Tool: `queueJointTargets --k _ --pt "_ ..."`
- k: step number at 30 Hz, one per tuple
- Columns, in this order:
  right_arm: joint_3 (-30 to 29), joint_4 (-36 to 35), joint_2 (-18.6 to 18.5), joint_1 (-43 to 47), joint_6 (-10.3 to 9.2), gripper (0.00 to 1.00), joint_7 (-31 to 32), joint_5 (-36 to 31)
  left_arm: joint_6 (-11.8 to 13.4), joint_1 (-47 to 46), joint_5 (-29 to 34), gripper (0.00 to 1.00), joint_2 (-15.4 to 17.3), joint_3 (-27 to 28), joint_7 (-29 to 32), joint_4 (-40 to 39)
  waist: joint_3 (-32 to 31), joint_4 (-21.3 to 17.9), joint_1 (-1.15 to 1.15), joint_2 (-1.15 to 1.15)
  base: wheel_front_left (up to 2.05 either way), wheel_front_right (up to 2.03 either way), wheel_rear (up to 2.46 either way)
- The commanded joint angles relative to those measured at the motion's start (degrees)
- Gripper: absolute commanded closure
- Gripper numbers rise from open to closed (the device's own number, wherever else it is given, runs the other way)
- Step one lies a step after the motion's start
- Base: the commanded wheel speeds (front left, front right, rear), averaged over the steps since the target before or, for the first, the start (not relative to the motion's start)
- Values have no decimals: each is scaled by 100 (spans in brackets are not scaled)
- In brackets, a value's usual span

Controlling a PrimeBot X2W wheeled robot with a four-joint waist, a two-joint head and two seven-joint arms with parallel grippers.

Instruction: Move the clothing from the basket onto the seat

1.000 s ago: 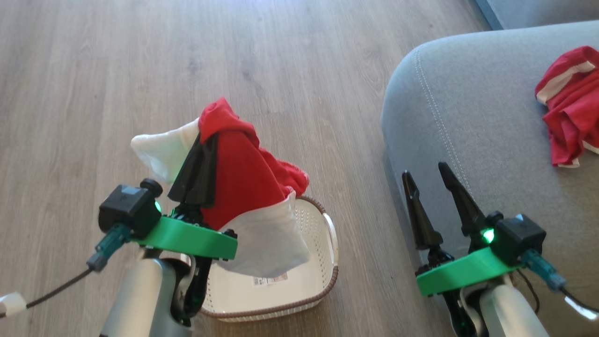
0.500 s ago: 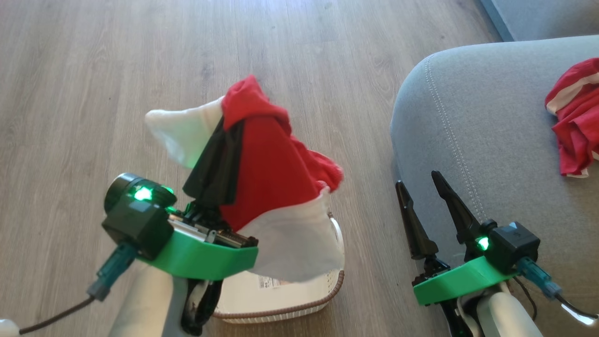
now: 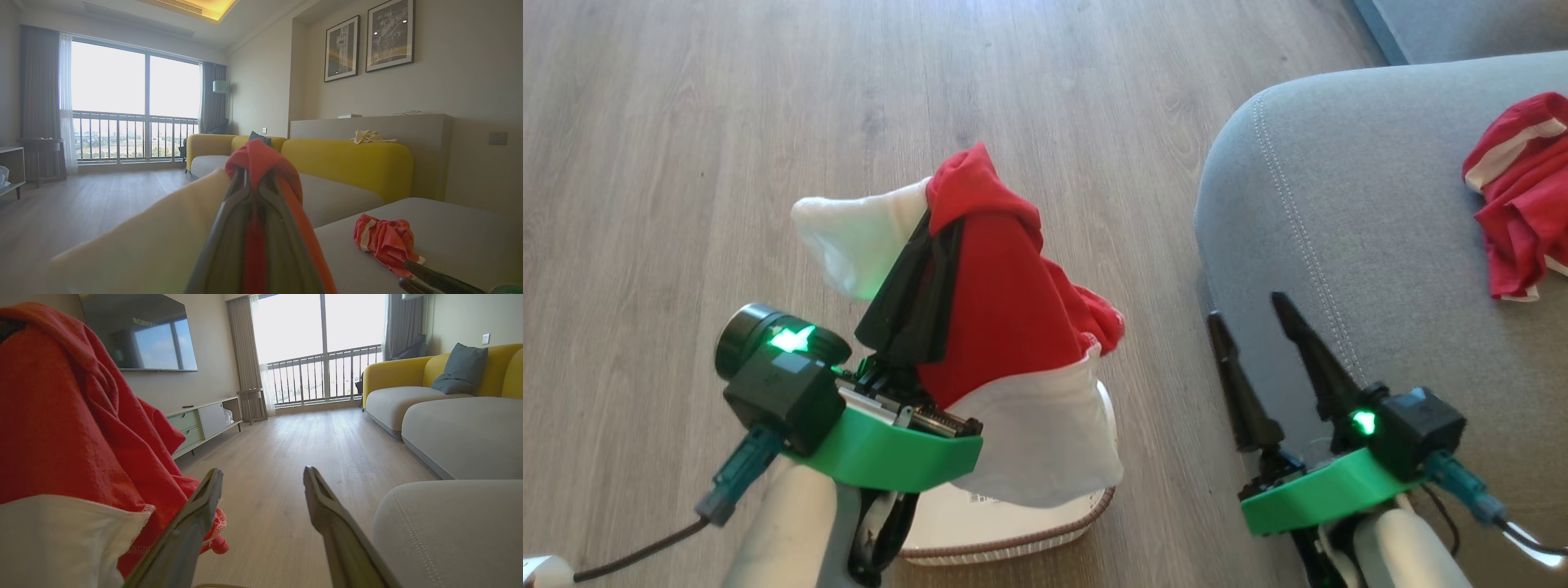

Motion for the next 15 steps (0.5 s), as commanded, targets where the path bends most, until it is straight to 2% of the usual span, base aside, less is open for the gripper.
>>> queueJointTargets --k 1,4,15 --pt "265 -272 -112 -195 -2 0 -37 -27 24 -262 53 100 37 156 -56 -175 0 -17 1 0 0 0 0" --pt "516 -372 -302 -227 -2 0 -37 70 32 -259 60 100 37 173 -56 -166 2 -43 1 0 0 0 0" --pt "1822 -846 -1563 -801 -2 0 -37 241 -12 -280 263 100 37 62 -56 -94 21 -53 1 0 0 0 0"
